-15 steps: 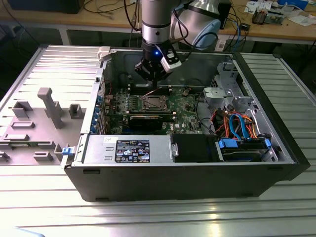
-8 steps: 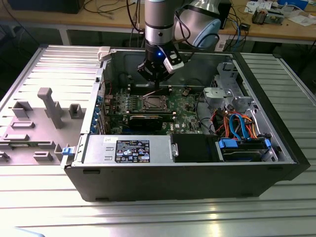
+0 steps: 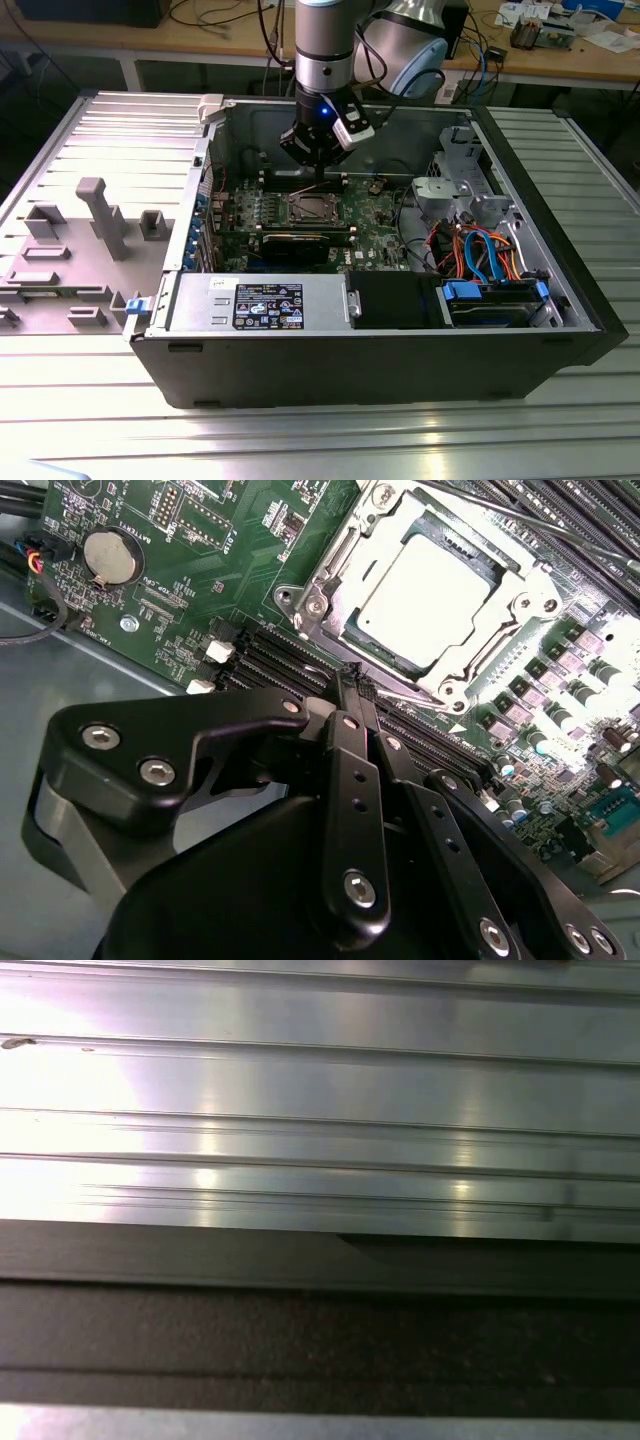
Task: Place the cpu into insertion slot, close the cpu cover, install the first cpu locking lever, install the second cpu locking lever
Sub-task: 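Install the first cpu locking lever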
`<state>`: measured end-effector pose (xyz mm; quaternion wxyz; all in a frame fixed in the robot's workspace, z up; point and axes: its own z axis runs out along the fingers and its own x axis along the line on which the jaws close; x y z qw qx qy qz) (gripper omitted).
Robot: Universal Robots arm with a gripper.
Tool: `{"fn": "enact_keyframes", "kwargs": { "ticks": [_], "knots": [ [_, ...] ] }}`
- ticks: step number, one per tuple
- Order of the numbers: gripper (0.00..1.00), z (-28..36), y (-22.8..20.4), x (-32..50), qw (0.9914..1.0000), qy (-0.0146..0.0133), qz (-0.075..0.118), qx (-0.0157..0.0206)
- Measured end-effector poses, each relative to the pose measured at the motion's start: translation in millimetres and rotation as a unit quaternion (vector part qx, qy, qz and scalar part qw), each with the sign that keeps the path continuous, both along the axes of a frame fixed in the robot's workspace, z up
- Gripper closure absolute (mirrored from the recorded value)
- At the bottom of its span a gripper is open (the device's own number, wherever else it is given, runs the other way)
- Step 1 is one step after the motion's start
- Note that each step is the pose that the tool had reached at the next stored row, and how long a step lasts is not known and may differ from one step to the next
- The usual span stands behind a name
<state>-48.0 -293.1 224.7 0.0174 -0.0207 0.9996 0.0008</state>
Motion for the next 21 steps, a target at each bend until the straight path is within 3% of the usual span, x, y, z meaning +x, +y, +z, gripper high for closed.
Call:
{"fn": "enact_keyframes", "kwargs": {
  "ticks": [9, 11, 21],
  "knots": [
    [0.89, -0.1, 0.0, 0.0, 1.0, 0.0, 0.0, 0.0],
    [0.89, -2.1, 0.0, 3.9, 1.0, 0.0, 0.0, -0.0012],
    [0.89, -6.3, 0.0, 4.2, 1.0, -0.0003, 0.0, -0.0012]
  ]
}}
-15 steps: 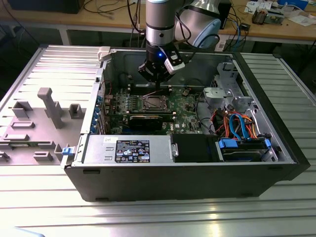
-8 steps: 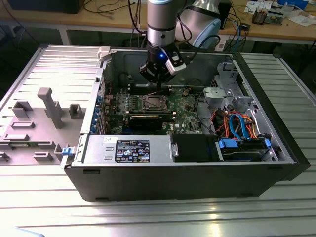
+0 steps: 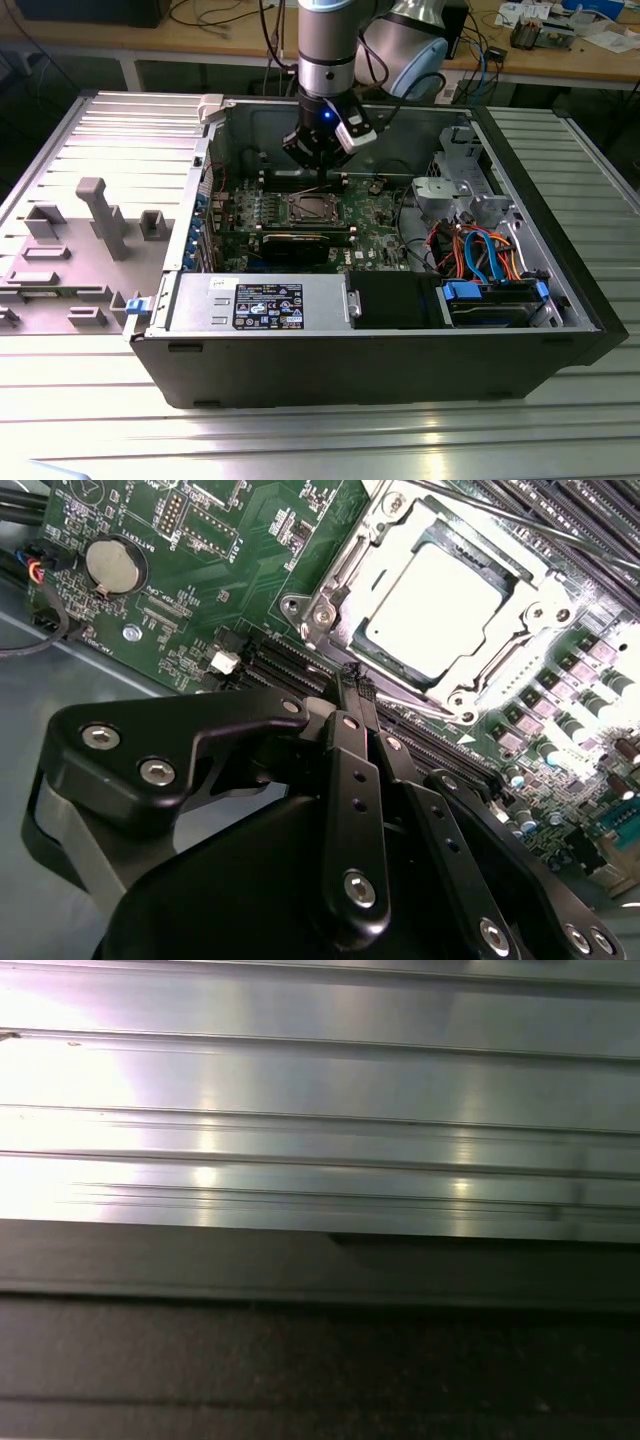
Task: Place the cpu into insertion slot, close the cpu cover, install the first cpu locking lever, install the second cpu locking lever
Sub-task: 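Install the first cpu locking lever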
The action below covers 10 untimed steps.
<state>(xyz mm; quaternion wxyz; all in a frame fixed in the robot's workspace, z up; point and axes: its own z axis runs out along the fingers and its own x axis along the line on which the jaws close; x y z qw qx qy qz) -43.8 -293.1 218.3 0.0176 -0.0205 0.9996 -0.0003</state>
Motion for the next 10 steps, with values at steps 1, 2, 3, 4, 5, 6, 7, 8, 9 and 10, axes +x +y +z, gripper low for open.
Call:
{"fn": "enact_keyframes", "kwargs": {
  "ticks": [1, 2, 3, 4, 5, 6, 7, 8, 9, 10],
  "knots": [
    [0.89, -0.6, 0.0, 0.1, 1.0, 0.0, 0.0, 0.0],
    [0.89, -1.1, 0.0, 0.3, 1.0, 0.0, 0.0, 0.0],
    [0.89, -1.8, 0.0, 0.5, 1.0, 0.0, 0.0, 0.0002],
    [0.89, -2.3, 0.0, 0.8, 1.0, 0.0, -0.001, 0.0002],
    [0.89, -2.9, 0.0, 1.2, 1.0, 0.0, -0.002, 0.0003],
    [0.89, -3.2, 0.0, 1.5, 0.99999, 0.0, -0.004, 0.0003],
    [0.89, -3.6, -0.1, 1.8, 0.99999, 0.0, -0.005, 0.0002],
    [0.89, -4.0, -0.1, 2.1, 0.99998, 0.0, -0.007, 0.0002],
    [0.89, -4.4, -0.1, 2.2, 0.99997, 0.0, -0.008, 0.0003],
    [0.89, -4.8, -0.1, 2.2, 0.99995, -0.0001, -0.01, 0.0003]
  ]
}}
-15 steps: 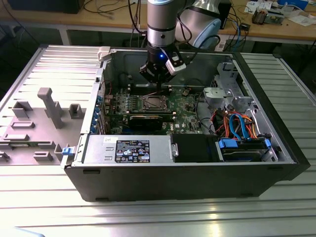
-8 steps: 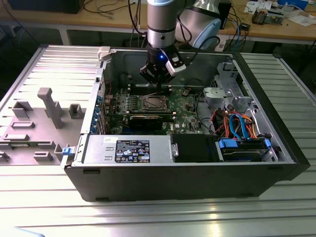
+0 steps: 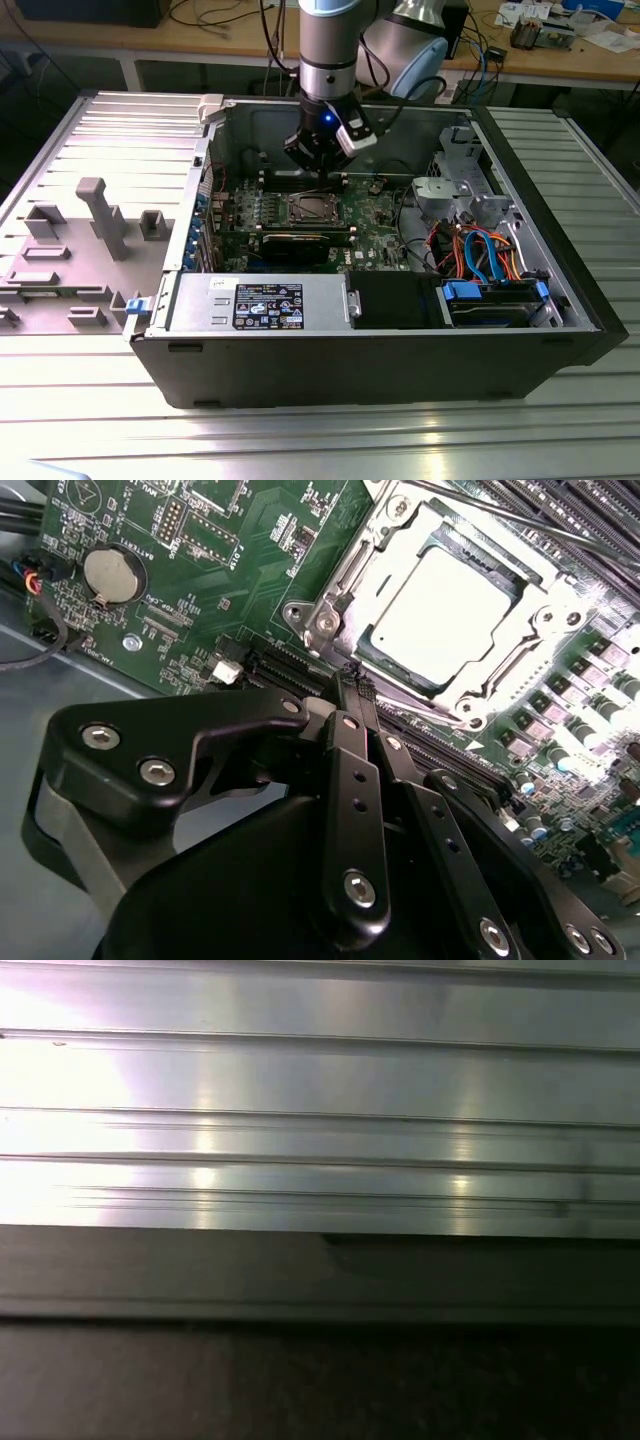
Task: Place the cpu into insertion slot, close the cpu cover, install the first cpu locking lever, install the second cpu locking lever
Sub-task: 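Install the first cpu locking lever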
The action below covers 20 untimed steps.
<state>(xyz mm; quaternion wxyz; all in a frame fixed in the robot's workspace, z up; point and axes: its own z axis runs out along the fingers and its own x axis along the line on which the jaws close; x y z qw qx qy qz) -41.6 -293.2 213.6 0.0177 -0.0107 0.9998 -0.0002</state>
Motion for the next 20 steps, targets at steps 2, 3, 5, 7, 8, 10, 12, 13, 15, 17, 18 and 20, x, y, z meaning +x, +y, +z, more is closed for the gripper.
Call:
{"fn": "enact_keyframes", "kwargs": {
  "ticks": [2, 3, 5, 7, 8, 10, 12, 13, 15, 17, 18, 20],
  "knots": [
    [0.89, -0.4, 0.0, 0.0, 0.99999, 0.0001, -0.005, -0.0001],
    [0.89, -0.8, 0.0, 0.1, 0.99998, 0.0, -0.006, 0.0001],
    [0.89, -1.9, 0.0, 1.1, 0.99997, 0.0001, -0.008, 0.0001],
    [0.89, -3.3, 0.0, 2.1, 0.99996, 0.0001, -0.009, 0.0001],
    [0.89, -4.4, 0.0, 2.2, 0.99996, 0.0, -0.009, 0.0002],
    [0.89, -5.6, 0.0, 2.2, 0.99996, 0.0, -0.009, 0.0006],
    [0.89, -6.4, 0.0, 2.2, 0.99996, 0.0001, -0.009, 0.0007],
    [0.89, -6.8, 0.0, 2.2, 0.99996, 0.0001, -0.009, 0.0007],
    [0.89, -7.6, 0.0, 2.2, 0.99996, 0.0001, -0.009, 0.0007],
    [0.89, -8.7, 0.0, 2.3, 0.99996, 0.0001, -0.009, 0.0008],
    [0.89, -8.9, 0.0, 2.2, 0.99996, 0.0001, -0.009, 0.0008],
    [0.89, -9.0, -0.1, 2.2, 0.99996, 0.0002, -0.009, 0.0007]
  ]
}}
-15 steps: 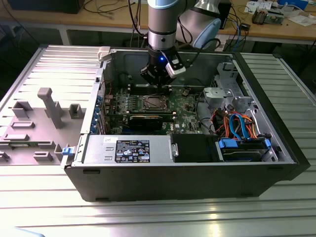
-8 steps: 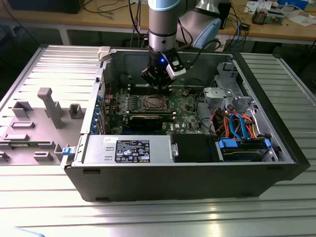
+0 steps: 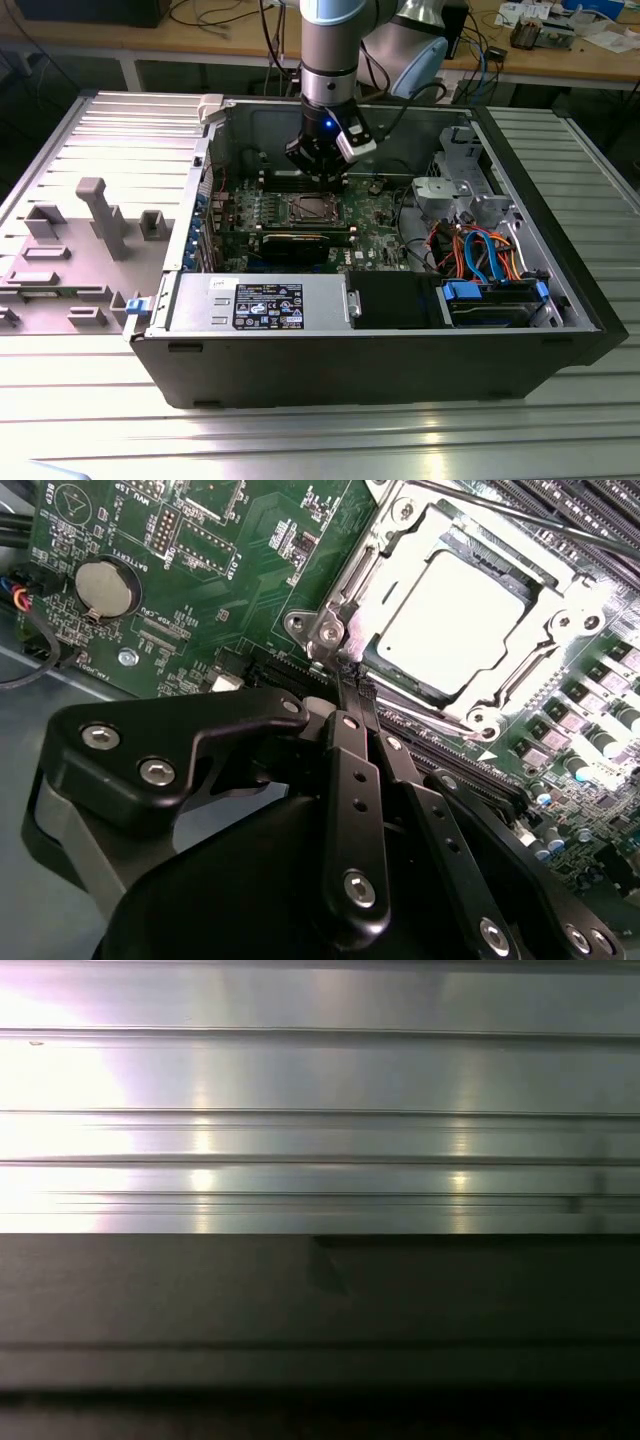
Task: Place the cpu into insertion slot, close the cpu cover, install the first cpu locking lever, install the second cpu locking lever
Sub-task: 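Install the first cpu locking lever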
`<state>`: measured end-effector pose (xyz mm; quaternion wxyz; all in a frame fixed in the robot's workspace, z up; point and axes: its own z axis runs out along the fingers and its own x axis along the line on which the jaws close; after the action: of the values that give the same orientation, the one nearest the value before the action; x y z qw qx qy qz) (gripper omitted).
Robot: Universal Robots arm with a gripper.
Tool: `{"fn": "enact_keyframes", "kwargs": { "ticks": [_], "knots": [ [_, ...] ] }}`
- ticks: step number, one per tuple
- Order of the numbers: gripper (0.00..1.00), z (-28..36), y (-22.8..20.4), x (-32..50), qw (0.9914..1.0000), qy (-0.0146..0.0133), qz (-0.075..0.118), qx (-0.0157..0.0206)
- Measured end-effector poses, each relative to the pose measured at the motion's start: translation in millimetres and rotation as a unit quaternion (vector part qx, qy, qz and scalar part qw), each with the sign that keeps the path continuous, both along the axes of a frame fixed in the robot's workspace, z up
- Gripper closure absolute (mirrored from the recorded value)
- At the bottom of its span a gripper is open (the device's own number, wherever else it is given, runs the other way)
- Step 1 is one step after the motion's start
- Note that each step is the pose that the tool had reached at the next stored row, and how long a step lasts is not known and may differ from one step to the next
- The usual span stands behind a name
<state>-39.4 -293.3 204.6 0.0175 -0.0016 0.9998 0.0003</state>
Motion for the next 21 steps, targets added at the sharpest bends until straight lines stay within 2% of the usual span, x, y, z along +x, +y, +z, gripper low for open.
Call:
{"fn": "enact_keyframes", "kwargs": {
  "ticks": [3, 7, 13, 17, 21],
  "knots": [
    [0.89, 0.0, 0.1, 0.1, 1.0, -0.0002, 0.0, 0.0002],
    [0.89, 3.2, 0.1, 0.1, 1.0, -0.0002, 0.0, 0.0001],
    [0.89, 3.1, 0.0, 0.0, 1.0, 0.0, 0.0, -0.0003],
    [0.89, 2.2, 0.1, 0.0, 0.99999, -0.0002, 0.0, -0.0038],
    [0.89, 1.7, 0.0, 0.0, 0.99996, -0.0001, 0.0, -0.009]
  ]
}}
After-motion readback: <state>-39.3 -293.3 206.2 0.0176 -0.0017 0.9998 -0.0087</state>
